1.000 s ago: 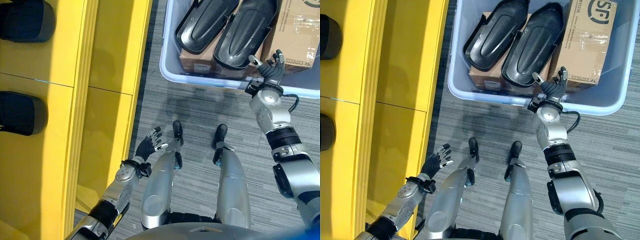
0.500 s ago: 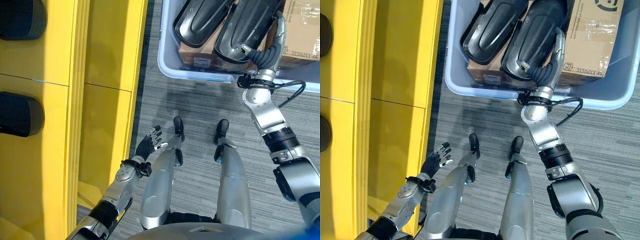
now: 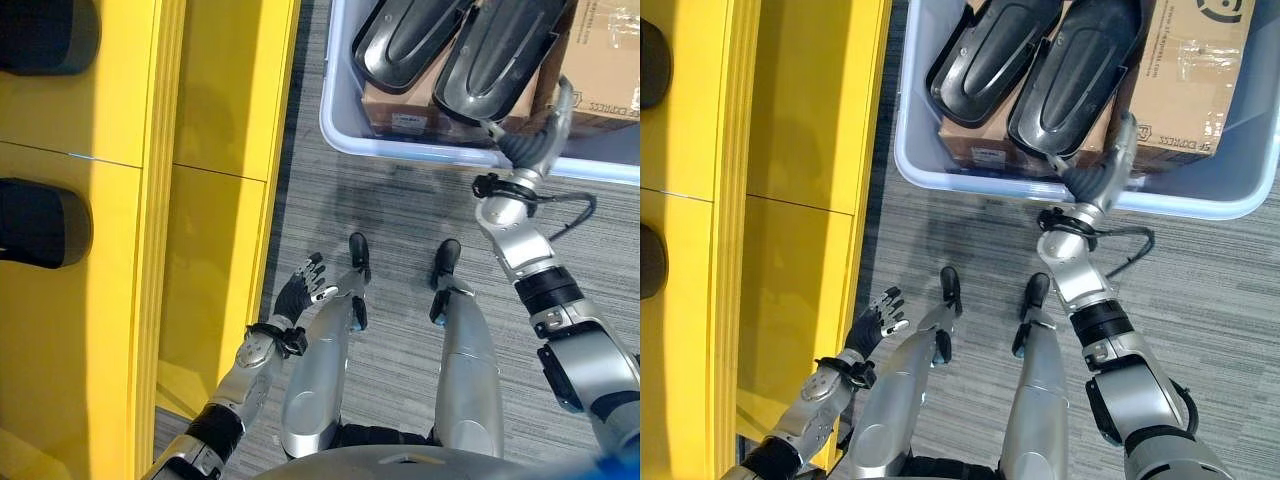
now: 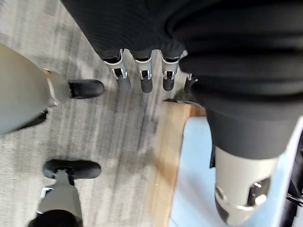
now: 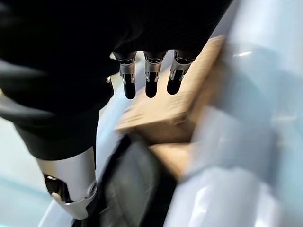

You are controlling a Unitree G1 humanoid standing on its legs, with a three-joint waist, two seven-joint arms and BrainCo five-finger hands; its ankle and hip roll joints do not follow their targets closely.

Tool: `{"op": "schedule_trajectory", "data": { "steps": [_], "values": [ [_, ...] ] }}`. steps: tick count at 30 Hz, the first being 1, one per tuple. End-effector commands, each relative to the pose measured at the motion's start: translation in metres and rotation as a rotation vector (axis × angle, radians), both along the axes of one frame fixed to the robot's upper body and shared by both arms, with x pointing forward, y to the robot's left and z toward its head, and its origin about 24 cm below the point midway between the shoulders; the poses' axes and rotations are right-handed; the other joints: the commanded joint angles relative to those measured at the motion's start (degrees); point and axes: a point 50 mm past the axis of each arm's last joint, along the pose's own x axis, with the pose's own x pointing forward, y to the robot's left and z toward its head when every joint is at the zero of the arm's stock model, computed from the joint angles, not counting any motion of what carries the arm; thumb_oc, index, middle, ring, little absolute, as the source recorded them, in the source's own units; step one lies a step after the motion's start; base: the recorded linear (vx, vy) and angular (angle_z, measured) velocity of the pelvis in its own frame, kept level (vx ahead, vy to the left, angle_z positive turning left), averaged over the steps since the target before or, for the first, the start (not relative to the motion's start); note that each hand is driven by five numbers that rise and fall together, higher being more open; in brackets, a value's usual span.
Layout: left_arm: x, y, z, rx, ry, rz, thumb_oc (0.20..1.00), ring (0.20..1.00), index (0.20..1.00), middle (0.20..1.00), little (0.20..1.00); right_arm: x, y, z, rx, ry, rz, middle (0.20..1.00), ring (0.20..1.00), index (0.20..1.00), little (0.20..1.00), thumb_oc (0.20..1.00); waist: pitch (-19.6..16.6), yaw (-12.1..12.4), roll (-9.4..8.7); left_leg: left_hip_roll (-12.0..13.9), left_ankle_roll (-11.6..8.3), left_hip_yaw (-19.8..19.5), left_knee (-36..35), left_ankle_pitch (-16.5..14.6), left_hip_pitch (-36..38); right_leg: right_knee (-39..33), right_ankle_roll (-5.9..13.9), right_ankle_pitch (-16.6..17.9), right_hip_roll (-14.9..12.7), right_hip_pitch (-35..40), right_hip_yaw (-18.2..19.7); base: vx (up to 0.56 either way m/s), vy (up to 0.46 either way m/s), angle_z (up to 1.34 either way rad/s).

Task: Move parts from the plastic box to the shelf.

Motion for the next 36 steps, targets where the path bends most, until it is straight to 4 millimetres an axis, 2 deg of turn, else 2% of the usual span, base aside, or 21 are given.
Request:
{"op": "schedule_trajectory", "data": {
  "steps": [1, 8, 15, 16, 17, 22, 23, 24, 29, 36],
  "values": [
    [-0.009, 0.000, 0.002, -0.025, -0.015, 0.000, 1.000, 1.000, 1.000, 1.000, 1.000, -0.006, 0.002, 0.047, -0.118, -0.191, 0.037, 1.000, 1.000, 1.000, 1.000, 1.000, -0.94, 0.70, 2.32, -0.37, -1.31, -4.29, 5.58, -6.64, -3.48, 4.40, 1.17, -7.25, 0.13, 2.74, 1.30, 0.01, -0.005, 0.04],
    [-0.010, 0.003, 0.002, -0.022, -0.009, -0.015, 1.000, 1.000, 1.000, 1.000, 1.000, 0.004, -0.003, 0.056, -0.072, -0.130, 0.052, 1.000, 1.000, 1.000, 1.000, 1.000, -0.94, 1.65, 2.86, -0.55, -1.42, -4.49, 6.13, -6.63, -4.69, 5.77, 0.69, -7.98, 0.28, 1.46, 0.81, 0.01, -0.008, 0.03],
    [-0.010, 0.004, 0.001, -0.021, -0.008, -0.009, 1.000, 1.000, 1.000, 1.000, 1.000, 0.005, -0.010, 0.063, -0.140, -0.171, -0.024, 1.000, 1.000, 1.000, 1.000, 1.000, -0.94, 2.10, 3.22, -0.46, -1.35, -4.62, 6.93, -6.92, -5.60, 6.84, 0.47, -8.48, 0.26, 0.61, 0.60, 0.01, -0.010, 0.03],
    [-0.011, 0.005, 0.001, -0.022, -0.010, -0.007, 1.000, 1.000, 1.000, 1.000, 1.000, -0.001, -0.009, 0.075, -0.207, -0.279, -0.058, 1.000, 1.000, 1.000, 1.000, 1.000, -0.94, 2.15, 3.27, -0.42, -1.35, -4.76, 7.27, -6.98, -6.01, 7.55, 0.48, -8.67, 0.30, 0.10, 0.48, 0.01, 0.058, 0.01],
    [-0.017, 0.006, -0.004, -0.034, -0.003, 0.003, 1.000, 1.000, 1.000, 1.000, 1.000, -0.030, 0.023, 0.110, -0.460, -0.552, -0.007, 1.000, 1.000, 1.000, 1.000, 1.000, -0.94, 1.65, 3.58, -0.60, -1.54, -4.37, 6.66, -6.61, -5.62, 7.38, 0.70, -8.59, 0.28, -0.12, 0.82, 0.01, 0.059, 0.01],
    [-0.018, 0.006, -0.004, -0.037, -0.002, 0.006, 1.000, 1.000, 1.000, 1.000, 1.000, -0.035, 0.030, 0.111, -0.492, -0.564, -0.001, 1.000, 1.000, 1.000, 1.000, 1.000, -0.94, 1.58, 3.55, -0.59, -1.57, -4.20, 6.62, -6.51, -5.63, 7.36, 0.69, -8.56, 0.26, -0.19, 0.91, 0.00, 0.015, -0.01],
    [-0.019, 0.006, -0.004, -0.044, -0.009, 0.012, 1.000, 1.000, 1.000, 1.000, 1.000, -0.039, 0.047, 0.109, -0.537, -0.549, 0.021, 1.000, 1.000, 1.000, 1.000, 1.000, -0.94, 1.59, 3.54, -0.48, -1.51, -3.96, 6.72, -6.46, -5.70, 7.64, 0.62, -8.57, 0.23, -0.47, 1.17, 0.00, 0.000, 0.00],
    [-0.021, 0.008, -0.005, -0.049, -0.002, 0.004, 1.000, 1.000, 1.000, 1.000, 1.000, -0.034, 0.046, 0.100, -0.449, -0.468, 0.037, 1.000, 1.000, 1.000, 1.000, 1.000, -0.94, 1.56, 3.46, -0.52, -1.47, -3.97, 7.07, -6.57, -5.82, 7.95, 0.42, -8.77, 0.16, -0.49, 1.29, 0.00, 0.000, 0.00],
    [-0.018, 0.011, -0.003, -0.043, -0.013, 0.009, 1.000, 1.000, 1.000, 1.000, 1.000, -0.013, 0.027, 0.073, -0.217, -0.281, 0.091, 1.000, 1.000, 1.000, 1.000, 1.000, -0.94, 1.96, 3.43, -0.70, -1.30, -4.52, 7.75, -6.94, -6.65, 8.77, 0.20, -9.24, 0.08, -0.85, 1.05, 0.01, -0.052, 0.04],
    [-0.018, 0.011, -0.005, -0.011, -0.001, -0.020, 1.000, 1.000, 1.000, 1.000, 1.000, 0.001, 0.013, 0.074, -0.222, -0.213, 0.090, 1.000, 1.000, 1.000, 1.000, 1.000, -0.94, 2.77, 3.74, -0.91, -1.17, -5.05, 8.91, -7.27, -8.08, 10.27, -0.14, -9.74, 0.18, -2.10, 0.48, 0.01, -0.039, 0.03]
  ]
}}
